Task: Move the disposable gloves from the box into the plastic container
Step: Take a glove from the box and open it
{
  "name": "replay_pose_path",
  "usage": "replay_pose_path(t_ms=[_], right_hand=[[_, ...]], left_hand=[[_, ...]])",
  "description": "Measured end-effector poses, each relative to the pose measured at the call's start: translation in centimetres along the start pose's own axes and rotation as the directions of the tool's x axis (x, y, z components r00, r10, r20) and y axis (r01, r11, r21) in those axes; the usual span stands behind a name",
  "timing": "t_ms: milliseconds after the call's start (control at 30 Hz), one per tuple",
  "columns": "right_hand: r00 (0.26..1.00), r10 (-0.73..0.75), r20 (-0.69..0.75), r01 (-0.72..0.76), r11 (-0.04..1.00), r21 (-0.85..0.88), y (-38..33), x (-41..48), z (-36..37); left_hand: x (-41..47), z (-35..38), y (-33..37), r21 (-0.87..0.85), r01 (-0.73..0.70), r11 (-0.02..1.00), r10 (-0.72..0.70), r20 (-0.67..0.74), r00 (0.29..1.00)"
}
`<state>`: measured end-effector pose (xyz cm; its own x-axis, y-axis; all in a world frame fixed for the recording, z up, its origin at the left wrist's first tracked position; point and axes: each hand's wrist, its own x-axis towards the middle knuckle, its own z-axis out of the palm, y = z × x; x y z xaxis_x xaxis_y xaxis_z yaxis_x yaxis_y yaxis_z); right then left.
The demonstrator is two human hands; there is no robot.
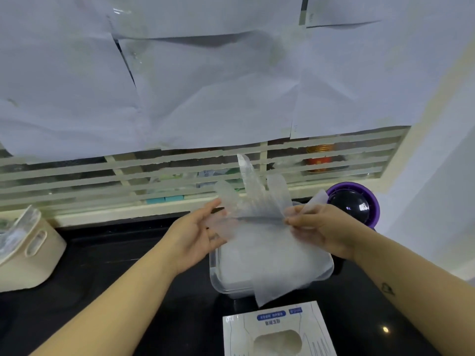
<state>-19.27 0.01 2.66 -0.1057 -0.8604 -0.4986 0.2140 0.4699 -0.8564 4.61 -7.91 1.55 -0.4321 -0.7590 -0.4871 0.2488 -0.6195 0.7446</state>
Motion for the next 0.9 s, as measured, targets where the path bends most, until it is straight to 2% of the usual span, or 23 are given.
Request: replay_pose_path(t_ms=[67,133,200,267,300,367,433,467,500,567,667,733,800,867,900], right_hand=[[1.0,-0.017,-0.021,0.016,1.0,-0.025,-0.7,0.0,-0.4],[0.995,-0.09,-0.053,0.086,0.994,-0.073,-1.6,-0.2,-0.4],[0.958,-0.272,-0.092,0.23,0.918,-0.324,-2.4,-0.4,0.2],[0.849,-0.528,0.003,0.402,0.643,-0.652,-2.9,-1.0,1.4],[0.796,-0.595,0.11,0.478,0.508,-0.716,-3.0,-1.4,2.3],[0.713,-0.582,0.392,0.577,0.17,-0.799,-2.4,-2.5,4.1],[0.636,-0.476,0.608,0.59,-0.207,-0.78,-1.3,-3.1,5.5],[0.585,-0.433,0.686,0.612,-0.319,-0.724,-0.6,-3.0,5.8],[0.605,-0.38,0.7,0.618,-0.33,-0.714,-0.2,-3.2,5.9],[0.643,-0.317,0.698,0.644,-0.27,-0.716,0.6,-3.4,5.5],[0.608,-0.289,0.739,0.714,-0.207,-0.668,0.8,-4.0,4.4],[0.592,-0.354,0.725,0.77,-0.019,-0.638,0.3,-4.5,3.9],[0.608,-0.515,0.604,0.765,0.174,-0.621,-0.1,-4.2,3.3],[0.617,-0.711,0.337,0.704,0.308,-0.639,-0.3,-3.3,2.4],[0.64,-0.744,0.192,0.649,0.389,-0.654,-0.4,-2.7,2.0]], left_hand=[[0.6,-1.3,0.0,-0.051,-0.079,0.996,0.068,-0.178,0.982],[0.8,-2.0,0.0,-0.014,-0.211,0.977,0.197,-0.304,0.932],[0.2,-1.4,0.0,0.111,-0.273,0.956,0.293,-0.259,0.92],[-0.9,0.2,-0.2,0.183,-0.179,0.967,0.187,-0.028,0.982],[-1.3,0.9,-0.3,0.184,-0.091,0.979,0.076,0.086,0.993],[-1.3,1.5,-0.8,0.132,0.076,0.988,-0.107,0.244,0.964],[-0.8,1.6,-1.0,0.044,0.134,0.99,-0.141,0.364,0.921],[-0.6,1.6,-1.0,0.003,0.155,0.988,-0.143,0.397,0.906],[-0.6,1.7,-1.1,-0.021,0.18,0.983,-0.155,0.415,0.897],[-0.7,1.8,-1.3,-0.063,0.213,0.975,-0.164,0.443,0.881],[-0.6,1.6,-1.5,-0.085,0.228,0.97,-0.174,0.415,0.893],[-0.5,1.7,-1.7,-0.1,0.214,0.972,-0.16,0.384,0.909],[-0.1,1.9,-1.9,-0.154,0.196,0.968,-0.13,0.362,0.923],[0.2,2.1,-1.9,-0.169,0.182,0.969,-0.109,0.368,0.924],[0.2,2.2,-1.7,-0.185,0.19,0.964,-0.109,0.377,0.92]])
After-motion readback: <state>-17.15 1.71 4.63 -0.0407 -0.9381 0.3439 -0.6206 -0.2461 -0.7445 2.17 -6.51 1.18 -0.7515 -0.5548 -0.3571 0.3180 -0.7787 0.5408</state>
